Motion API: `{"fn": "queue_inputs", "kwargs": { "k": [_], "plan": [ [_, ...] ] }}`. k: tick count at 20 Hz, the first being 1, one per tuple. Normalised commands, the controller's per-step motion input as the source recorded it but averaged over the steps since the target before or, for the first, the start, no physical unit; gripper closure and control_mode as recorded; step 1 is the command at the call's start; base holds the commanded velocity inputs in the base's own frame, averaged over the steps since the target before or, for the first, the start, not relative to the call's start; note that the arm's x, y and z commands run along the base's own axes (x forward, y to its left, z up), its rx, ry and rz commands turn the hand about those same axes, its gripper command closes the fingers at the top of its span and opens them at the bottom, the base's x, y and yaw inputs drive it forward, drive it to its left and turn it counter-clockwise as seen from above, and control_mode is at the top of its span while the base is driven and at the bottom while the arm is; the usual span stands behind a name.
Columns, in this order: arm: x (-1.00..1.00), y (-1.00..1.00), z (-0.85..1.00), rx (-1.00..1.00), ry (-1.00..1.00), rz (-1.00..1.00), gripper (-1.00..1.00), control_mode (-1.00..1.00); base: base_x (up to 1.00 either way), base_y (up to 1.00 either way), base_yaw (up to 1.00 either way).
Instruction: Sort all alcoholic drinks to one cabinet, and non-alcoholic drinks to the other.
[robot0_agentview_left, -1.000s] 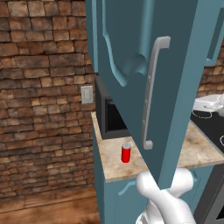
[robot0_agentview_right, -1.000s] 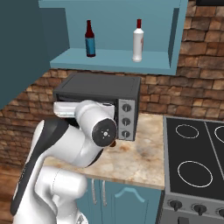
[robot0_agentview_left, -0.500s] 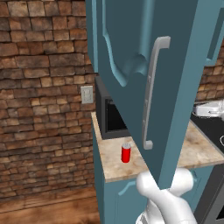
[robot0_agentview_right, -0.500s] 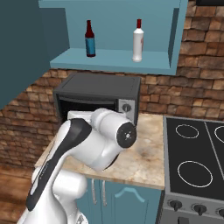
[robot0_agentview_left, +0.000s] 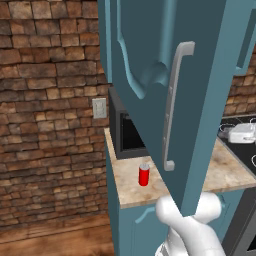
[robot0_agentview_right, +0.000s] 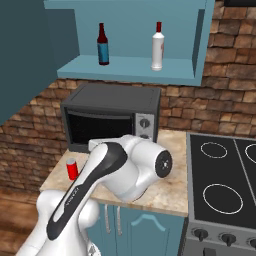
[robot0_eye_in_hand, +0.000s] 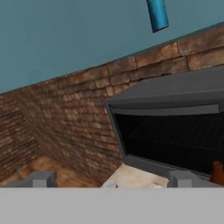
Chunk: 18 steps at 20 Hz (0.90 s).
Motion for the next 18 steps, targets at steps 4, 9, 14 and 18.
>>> {"fn": "queue_inputs", "kwargs": {
  "k": [4,9,14,18],
  "plan": [
    [0.08,0.0,-0.28,0.0,-0.05,0.02,-1.0,-1.0,0.0,0.0,0.0],
    [0.15,0.0,-0.23,0.0,-0.06,0.0,-1.0,-1.0,0.0,0.0,0.0],
    [0.23,0.0,-0.23,0.0,-0.02,0.0,-1.0,-1.0,0.0,0.0,0.0],
    [0.19,0.0,-0.31,0.0,0.0,0.0,-1.0,-1.0,0.0,0.0,0.0]
  ]
}}
